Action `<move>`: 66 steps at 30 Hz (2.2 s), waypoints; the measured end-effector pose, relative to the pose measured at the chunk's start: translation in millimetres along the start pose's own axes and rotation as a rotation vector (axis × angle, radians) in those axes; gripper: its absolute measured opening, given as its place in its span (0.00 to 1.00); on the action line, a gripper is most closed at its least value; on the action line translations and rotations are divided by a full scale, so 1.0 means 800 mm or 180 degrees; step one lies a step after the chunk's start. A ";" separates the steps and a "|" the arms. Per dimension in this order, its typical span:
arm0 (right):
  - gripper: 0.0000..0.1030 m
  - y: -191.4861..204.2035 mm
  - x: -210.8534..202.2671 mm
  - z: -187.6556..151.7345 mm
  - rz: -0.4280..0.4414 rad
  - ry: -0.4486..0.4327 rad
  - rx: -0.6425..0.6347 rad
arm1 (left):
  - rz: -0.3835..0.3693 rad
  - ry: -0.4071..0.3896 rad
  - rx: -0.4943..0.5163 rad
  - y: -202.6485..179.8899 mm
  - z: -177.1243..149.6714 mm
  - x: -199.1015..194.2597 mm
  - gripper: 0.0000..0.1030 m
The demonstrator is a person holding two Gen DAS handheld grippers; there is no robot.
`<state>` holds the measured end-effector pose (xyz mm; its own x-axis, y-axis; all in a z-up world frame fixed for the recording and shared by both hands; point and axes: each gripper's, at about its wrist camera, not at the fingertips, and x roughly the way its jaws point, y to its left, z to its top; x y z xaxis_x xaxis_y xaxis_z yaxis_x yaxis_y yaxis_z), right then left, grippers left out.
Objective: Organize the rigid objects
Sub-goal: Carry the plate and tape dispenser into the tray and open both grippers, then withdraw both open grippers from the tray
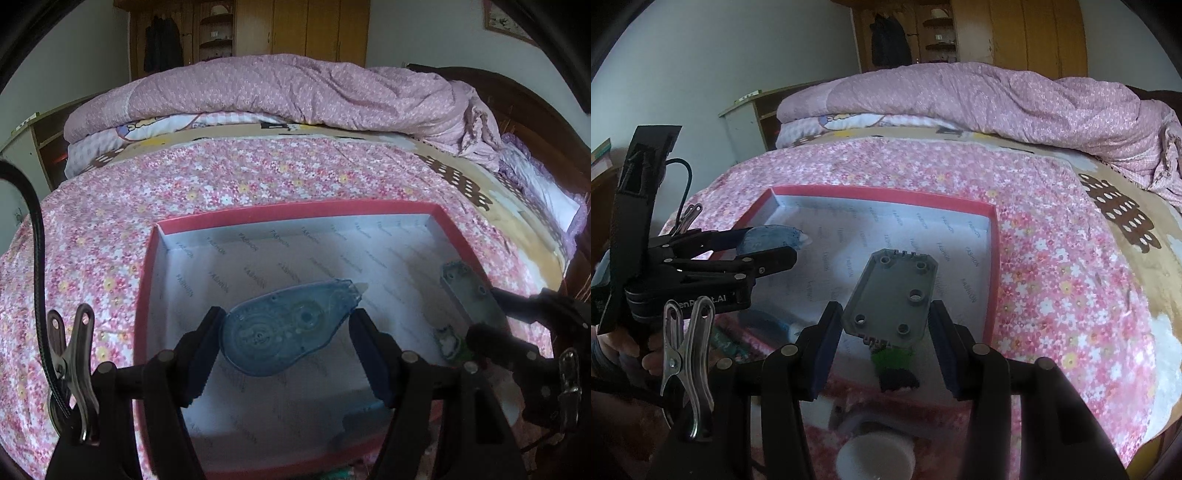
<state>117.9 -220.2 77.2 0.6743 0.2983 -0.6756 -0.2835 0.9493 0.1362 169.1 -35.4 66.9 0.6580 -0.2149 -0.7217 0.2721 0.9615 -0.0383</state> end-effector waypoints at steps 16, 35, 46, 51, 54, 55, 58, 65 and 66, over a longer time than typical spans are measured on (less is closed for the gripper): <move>0.48 -0.016 0.015 0.007 -0.0075 0.0030 0.0114 | 0.0064 0.0035 0.0059 -0.005 0.001 0.011 0.71; 0.48 -0.014 -0.009 -0.003 -0.0175 -0.0029 0.0151 | 0.0079 0.0028 -0.0066 -0.004 -0.012 -0.020 0.71; 0.48 -0.004 -0.036 -0.017 -0.0150 -0.0080 0.0190 | 0.0095 -0.0026 -0.0095 -0.007 -0.030 -0.054 0.71; 0.48 0.002 -0.049 -0.026 -0.0133 -0.0108 0.0212 | 0.0101 -0.0053 -0.0112 -0.008 -0.039 -0.070 0.71; 0.48 0.005 -0.058 -0.033 -0.0126 -0.0128 0.0219 | 0.0114 -0.0071 -0.0109 -0.008 -0.046 -0.080 0.71; 0.48 0.007 -0.061 -0.035 -0.0124 -0.0136 0.0220 | 0.0120 -0.0077 -0.0109 -0.008 -0.050 -0.084 0.71; 0.48 0.012 -0.070 -0.043 -0.0122 -0.0151 0.0233 | 0.0138 -0.0077 -0.0103 -0.006 -0.060 -0.093 0.71; 0.48 0.019 -0.081 -0.065 -0.0099 -0.0133 0.0300 | 0.0183 -0.0062 -0.0135 0.000 -0.088 -0.111 0.71; 0.48 0.020 -0.082 -0.068 -0.0093 -0.0123 0.0315 | 0.0190 -0.0057 -0.0141 0.001 -0.092 -0.112 0.71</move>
<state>32.4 -230.3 84.5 0.7077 0.2722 -0.6520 -0.1959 0.9622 0.1890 58.5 -2.4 80.8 0.6846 -0.1597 -0.7112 0.2010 0.9792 -0.0264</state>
